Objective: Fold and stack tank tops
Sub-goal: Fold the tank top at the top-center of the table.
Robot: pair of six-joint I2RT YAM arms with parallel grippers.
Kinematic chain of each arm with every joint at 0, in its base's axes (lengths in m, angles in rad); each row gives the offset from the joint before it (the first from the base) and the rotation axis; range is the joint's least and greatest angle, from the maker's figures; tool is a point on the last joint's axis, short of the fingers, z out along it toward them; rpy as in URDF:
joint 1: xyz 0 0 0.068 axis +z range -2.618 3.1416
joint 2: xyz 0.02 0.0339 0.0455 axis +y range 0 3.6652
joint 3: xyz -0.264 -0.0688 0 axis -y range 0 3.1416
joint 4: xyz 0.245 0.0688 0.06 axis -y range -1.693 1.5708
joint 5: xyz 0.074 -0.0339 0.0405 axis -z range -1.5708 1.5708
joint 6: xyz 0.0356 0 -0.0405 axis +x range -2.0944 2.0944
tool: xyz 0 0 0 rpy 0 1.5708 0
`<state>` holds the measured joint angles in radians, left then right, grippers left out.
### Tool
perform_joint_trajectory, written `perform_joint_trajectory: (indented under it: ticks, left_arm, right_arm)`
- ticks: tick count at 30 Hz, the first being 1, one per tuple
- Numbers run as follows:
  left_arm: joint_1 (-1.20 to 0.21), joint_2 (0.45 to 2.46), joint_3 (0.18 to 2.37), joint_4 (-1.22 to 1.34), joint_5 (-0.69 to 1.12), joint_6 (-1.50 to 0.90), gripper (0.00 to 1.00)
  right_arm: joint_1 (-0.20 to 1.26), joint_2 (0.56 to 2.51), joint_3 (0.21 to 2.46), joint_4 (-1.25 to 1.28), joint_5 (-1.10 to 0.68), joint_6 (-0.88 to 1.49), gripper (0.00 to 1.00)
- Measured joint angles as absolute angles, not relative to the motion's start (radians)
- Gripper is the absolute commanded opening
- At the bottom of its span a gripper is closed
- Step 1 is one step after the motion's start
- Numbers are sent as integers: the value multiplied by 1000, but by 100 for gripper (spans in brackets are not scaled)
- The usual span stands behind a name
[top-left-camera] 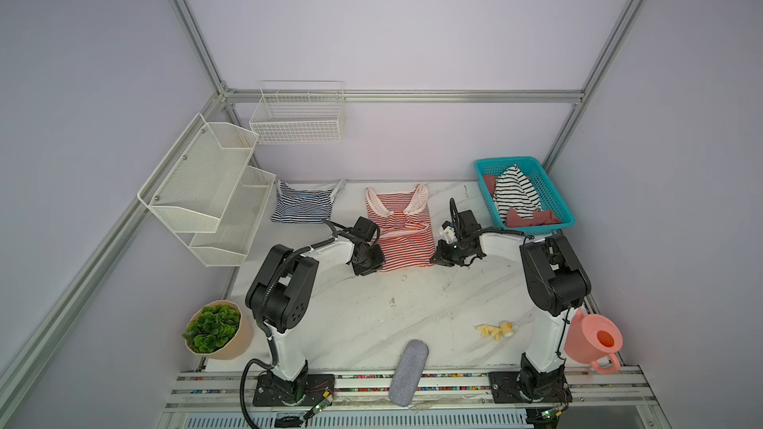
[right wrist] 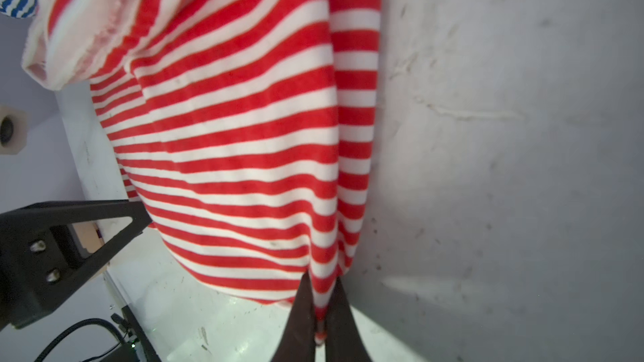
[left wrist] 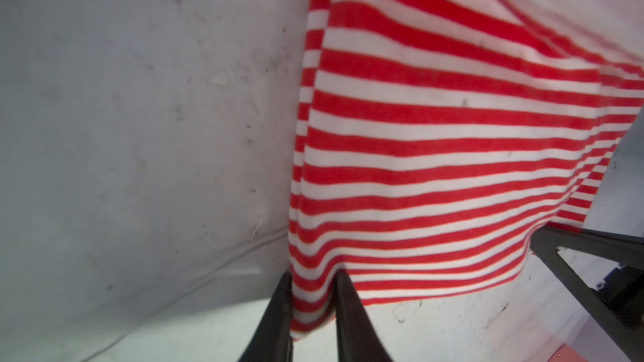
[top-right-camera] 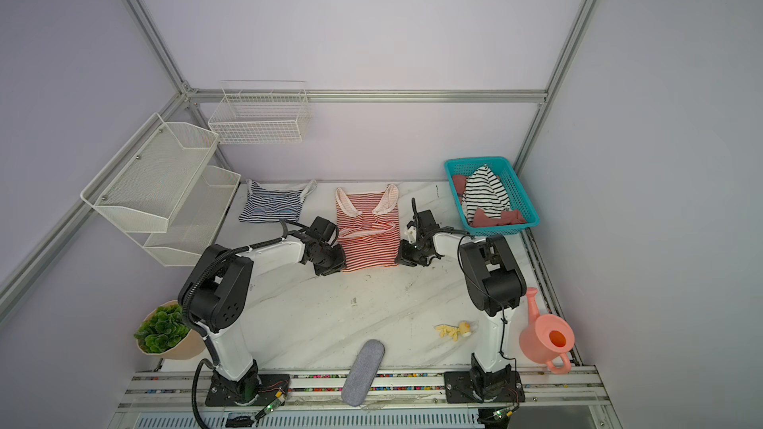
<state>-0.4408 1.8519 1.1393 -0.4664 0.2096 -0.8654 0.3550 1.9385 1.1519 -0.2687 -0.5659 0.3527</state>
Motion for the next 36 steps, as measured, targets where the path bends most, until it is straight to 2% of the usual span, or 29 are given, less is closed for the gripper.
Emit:
perform_joint_trajectory:
  ticks: [1, 6, 13, 20, 27, 32, 36]
  left_arm:
    - [-441, 1852, 1135, -463, 213, -865, 0]
    - [-441, 1840, 1111, -442, 239, -853, 0]
    - [-500, 1731, 1008, -486, 236, -850, 0]
    - [-637, 1571, 891, -538, 200, -886, 0]
    - [-795, 1460, 805, -582, 148, -998, 0]
    - [-916, 1375, 798, -603, 105, -1088, 0]
    - [-955, 1338, 798, -630, 74, -1136, 0]
  right_arm:
    - [356, 1938, 1152, -269, -564, 350, 0]
    - [380, 1909, 1133, -279, -524, 350, 0]
    - [442, 1757, 1013, -325, -473, 357, 0]
    - [524, 1535, 836, -327, -440, 425, 0]
    - [682, 1309, 685, -331, -394, 558, 0]
    - [765, 1178, 618, -358, -361, 651, 0]
    - [799, 1101, 620, -402, -337, 696, 0]
